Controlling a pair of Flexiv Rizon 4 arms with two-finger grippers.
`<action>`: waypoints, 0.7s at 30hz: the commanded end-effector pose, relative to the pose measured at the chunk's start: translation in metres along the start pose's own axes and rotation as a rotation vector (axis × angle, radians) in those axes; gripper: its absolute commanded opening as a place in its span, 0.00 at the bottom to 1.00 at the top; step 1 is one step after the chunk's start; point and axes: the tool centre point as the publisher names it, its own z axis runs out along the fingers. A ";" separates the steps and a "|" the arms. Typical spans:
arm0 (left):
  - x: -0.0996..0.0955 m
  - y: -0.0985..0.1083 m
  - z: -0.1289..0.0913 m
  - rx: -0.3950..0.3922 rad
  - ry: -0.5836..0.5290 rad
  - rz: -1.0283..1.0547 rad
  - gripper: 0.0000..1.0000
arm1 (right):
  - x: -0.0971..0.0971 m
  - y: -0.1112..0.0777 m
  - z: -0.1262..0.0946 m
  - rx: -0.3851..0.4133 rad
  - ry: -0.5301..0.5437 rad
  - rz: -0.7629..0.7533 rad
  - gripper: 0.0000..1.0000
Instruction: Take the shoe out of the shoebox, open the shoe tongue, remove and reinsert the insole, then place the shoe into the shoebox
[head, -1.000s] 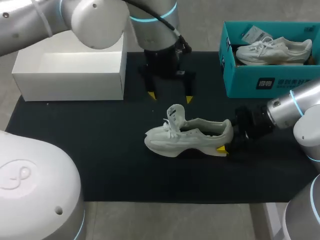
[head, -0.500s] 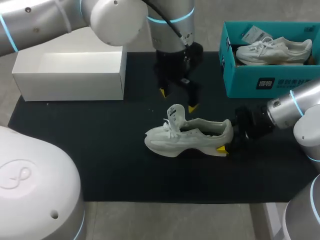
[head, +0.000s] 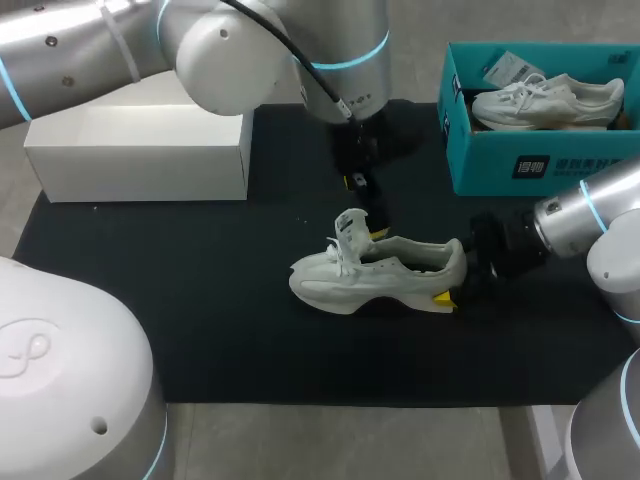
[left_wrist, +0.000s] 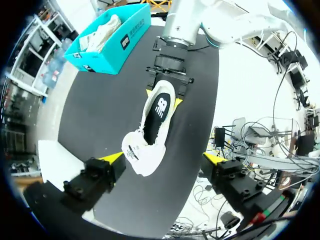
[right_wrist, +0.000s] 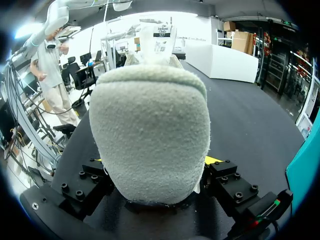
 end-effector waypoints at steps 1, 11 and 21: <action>-0.010 -0.003 0.004 -0.009 0.058 0.468 1.00 | -0.002 -0.004 0.006 0.003 -0.002 0.001 0.00; -0.014 -0.008 0.007 -0.041 0.049 0.405 1.00 | -0.002 -0.004 0.006 0.003 -0.002 0.001 0.00; -0.022 -0.011 0.015 0.001 0.051 0.381 1.00 | -0.002 -0.004 0.006 0.003 -0.002 0.001 0.00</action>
